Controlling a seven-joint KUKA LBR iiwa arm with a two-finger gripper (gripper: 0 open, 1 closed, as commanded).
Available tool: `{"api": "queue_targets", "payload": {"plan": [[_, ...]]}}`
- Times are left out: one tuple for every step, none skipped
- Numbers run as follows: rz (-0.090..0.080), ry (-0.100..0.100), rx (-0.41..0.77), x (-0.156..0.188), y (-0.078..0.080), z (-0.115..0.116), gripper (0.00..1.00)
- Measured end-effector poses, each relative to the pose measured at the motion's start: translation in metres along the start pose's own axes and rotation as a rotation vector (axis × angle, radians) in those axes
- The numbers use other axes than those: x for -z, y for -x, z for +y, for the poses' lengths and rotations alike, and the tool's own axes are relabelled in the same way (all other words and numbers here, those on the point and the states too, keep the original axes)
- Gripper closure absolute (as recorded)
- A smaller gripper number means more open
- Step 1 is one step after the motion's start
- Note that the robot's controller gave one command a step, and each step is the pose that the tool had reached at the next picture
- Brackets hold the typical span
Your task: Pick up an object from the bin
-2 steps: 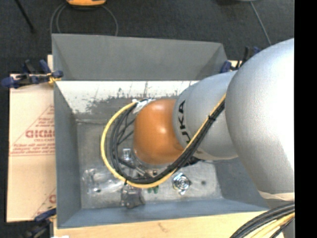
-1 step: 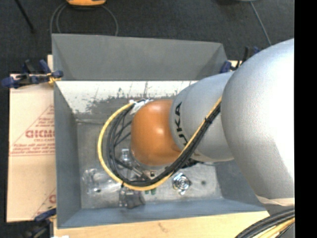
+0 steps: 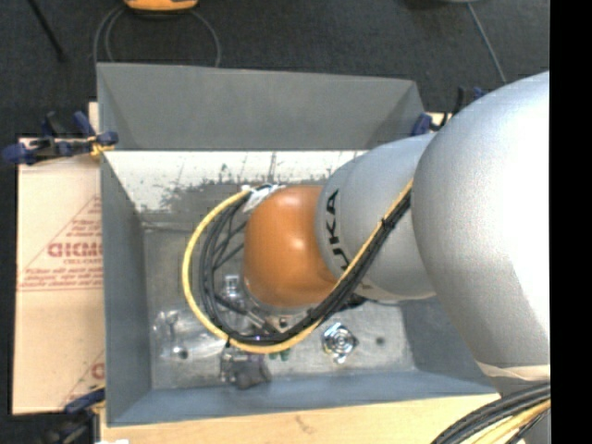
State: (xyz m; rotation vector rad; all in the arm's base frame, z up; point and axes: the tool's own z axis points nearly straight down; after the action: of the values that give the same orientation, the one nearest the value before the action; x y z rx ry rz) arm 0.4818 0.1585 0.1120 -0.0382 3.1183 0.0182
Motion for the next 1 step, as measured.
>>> {"api": "queue_targets", "payload": {"plan": [[0.001,-0.007,0.067,-0.0004,0.003,0.0027,0.0]]}}
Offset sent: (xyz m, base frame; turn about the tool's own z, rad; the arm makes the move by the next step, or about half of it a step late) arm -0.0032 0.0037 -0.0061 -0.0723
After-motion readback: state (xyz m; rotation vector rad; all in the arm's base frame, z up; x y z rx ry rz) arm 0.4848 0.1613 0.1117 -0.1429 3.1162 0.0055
